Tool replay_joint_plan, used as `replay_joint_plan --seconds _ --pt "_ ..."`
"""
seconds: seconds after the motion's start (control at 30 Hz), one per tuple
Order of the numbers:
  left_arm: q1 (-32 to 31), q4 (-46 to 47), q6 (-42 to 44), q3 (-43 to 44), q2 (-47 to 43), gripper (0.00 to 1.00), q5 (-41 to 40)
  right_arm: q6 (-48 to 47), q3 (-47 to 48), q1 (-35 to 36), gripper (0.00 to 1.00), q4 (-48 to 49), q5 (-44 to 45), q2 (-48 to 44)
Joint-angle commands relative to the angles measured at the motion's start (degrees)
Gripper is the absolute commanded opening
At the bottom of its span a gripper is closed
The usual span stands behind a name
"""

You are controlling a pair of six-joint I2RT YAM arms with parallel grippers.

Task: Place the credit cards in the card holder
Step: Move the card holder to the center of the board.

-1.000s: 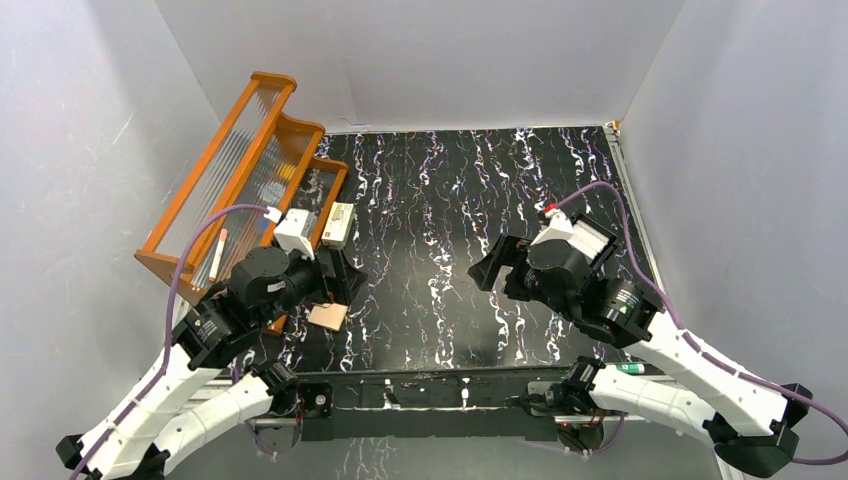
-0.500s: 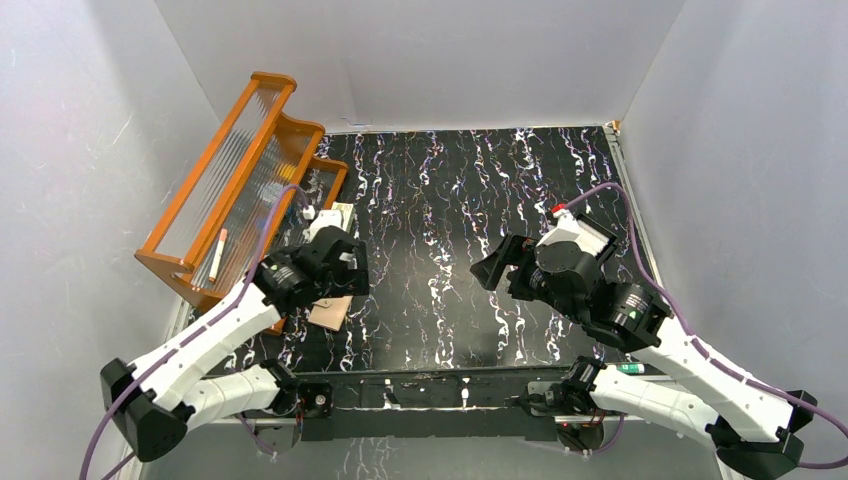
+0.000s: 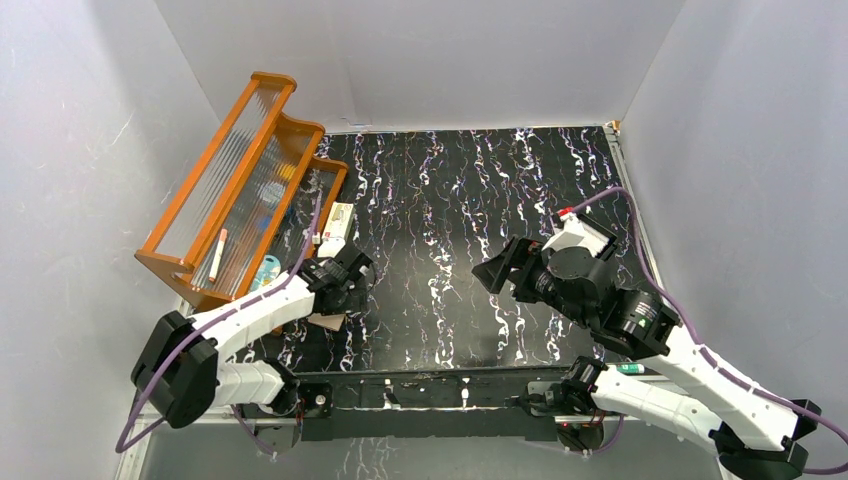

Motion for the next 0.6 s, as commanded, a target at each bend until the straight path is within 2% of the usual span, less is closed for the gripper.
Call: replay_joint_plan --seconds 0.0,0.17,0.37,0.47,0.57 --pt "0.33 7.15 0.11 -2.44 2.29 0.97 0.75 -0.39 0.37 -0.14 0.98 2.37 -0.35 -1.41" --pt "0.33 13.32 4.37 -4.41 4.87 0.96 5.04 -0.57 1.51 -0.14 0.98 0.70 0.73 -1.99" --pt "0.03 24.55 12.27 -5.13 4.12 0.85 16.44 -0.87 1.80 -0.16 0.98 0.36 1.76 -3.15" --pt "-1.07 29.97 11.32 -5.26 5.75 0.82 22.46 -0.64 1.58 -0.17 0.98 -0.30 2.10 -4.09" --pt "-4.77 36.06 11.08 -4.40 9.67 0.78 27.69 -0.46 1.66 -0.11 0.98 -2.17 3.56 -4.97"
